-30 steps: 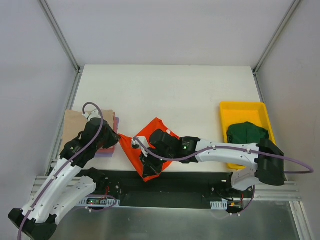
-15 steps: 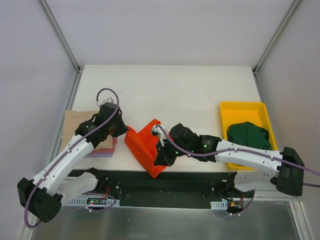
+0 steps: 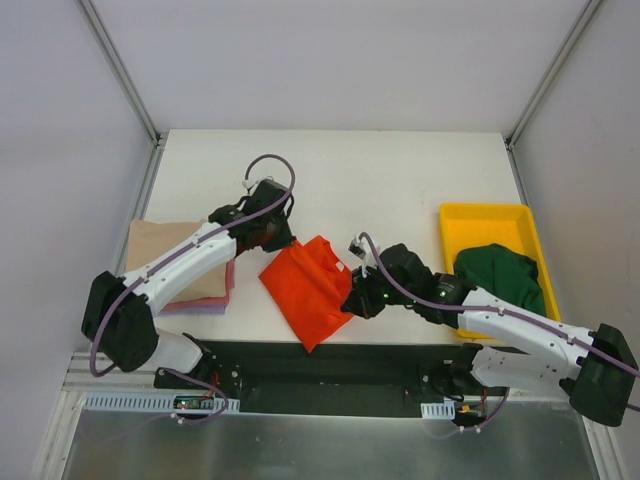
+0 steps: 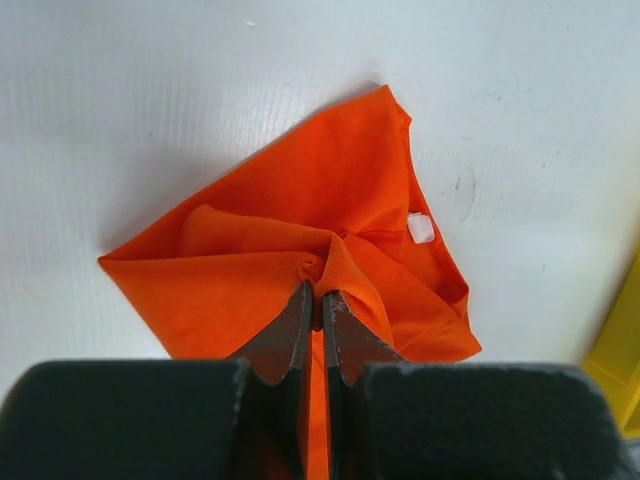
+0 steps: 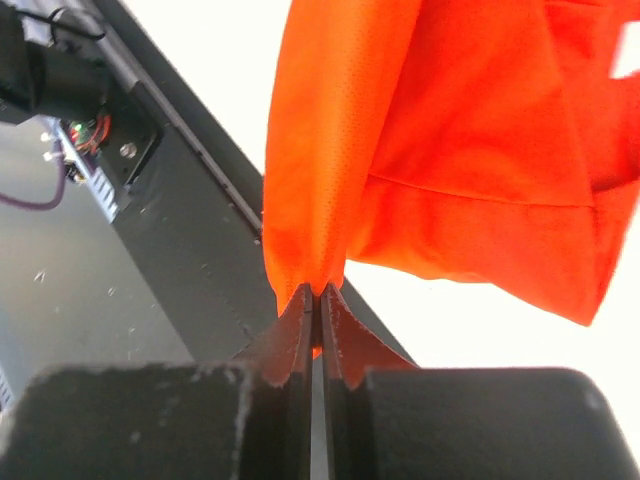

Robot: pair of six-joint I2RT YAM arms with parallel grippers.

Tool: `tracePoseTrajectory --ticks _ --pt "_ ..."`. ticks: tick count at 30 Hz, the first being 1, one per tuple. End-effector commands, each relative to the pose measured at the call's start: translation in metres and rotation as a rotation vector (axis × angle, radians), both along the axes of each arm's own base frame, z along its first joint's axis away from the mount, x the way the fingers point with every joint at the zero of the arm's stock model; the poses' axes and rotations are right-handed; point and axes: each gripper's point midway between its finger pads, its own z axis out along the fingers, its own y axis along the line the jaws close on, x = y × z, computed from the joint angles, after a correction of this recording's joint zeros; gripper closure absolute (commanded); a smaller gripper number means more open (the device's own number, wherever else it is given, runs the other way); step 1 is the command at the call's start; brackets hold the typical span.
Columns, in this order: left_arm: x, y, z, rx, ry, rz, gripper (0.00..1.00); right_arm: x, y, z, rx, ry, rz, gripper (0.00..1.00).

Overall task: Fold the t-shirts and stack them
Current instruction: Fold the long partially folded tshirt into a neat square

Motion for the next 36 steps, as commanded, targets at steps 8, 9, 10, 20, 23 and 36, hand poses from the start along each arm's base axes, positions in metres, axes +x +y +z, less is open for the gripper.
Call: tracePoseTrajectory --ticks 8,9,10,20,23,36 --pt "0.052 -0.034 -0.026 0.086 0.014 -0.012 1.00 0.039 -0.035 -0.035 -0.129 0.018 -0.201 0.96" --pt "0.054 -0.035 -0.030 0.089 0.020 -0.005 1.00 0.046 -0.040 -0.040 -0.157 0.000 -0.236 0.96" --pt "0.058 -0.037 -0.034 0.097 0.025 -0.001 1.00 0.053 -0.045 -0.044 -0.184 -0.025 -0.270 0.95" --pt "0.080 -0.046 -0.066 0.151 0.064 0.031 0.98 0.108 -0.081 -0.085 -0.469 -0.178 -0.482 0.91" --pt "0.083 -0.047 -0.072 0.161 0.070 0.039 0.88 0.125 -0.087 -0.089 -0.527 -0.245 -0.520 0.75" --pt "0.053 -0.004 -0.018 0.195 -0.084 -0.016 0.01 0.103 -0.092 -0.027 -0.355 -0.236 -0.590 0.04"
